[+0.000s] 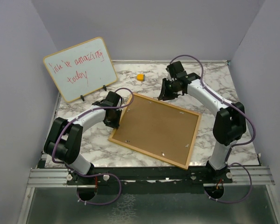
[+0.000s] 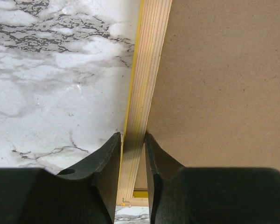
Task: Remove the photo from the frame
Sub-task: Release the photo frame item from the photo frame.
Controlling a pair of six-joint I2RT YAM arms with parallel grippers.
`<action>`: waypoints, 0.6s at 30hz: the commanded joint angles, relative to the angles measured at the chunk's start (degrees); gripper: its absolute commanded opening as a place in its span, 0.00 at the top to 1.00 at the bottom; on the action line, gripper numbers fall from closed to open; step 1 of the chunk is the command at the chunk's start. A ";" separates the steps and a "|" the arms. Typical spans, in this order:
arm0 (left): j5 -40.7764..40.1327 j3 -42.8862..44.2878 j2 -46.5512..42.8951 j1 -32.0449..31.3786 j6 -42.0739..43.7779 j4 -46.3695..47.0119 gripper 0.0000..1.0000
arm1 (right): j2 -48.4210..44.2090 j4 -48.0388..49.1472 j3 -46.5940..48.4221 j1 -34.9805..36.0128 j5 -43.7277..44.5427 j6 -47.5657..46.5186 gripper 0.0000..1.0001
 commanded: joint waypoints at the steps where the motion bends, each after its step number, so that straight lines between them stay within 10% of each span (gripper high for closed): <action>1: 1.42 -1.15 2.15 -0.14 0.48 2.20 0.72 | 2.15 -3.21 2.08 0.09 -2.01 -1.90 1.00; 18: 5.36 -1.93 -1.63 -0.14 1.19 4.34 0.60 | 7.81 -4.05 5.21 -0.59 -2.23 -3.60 0.99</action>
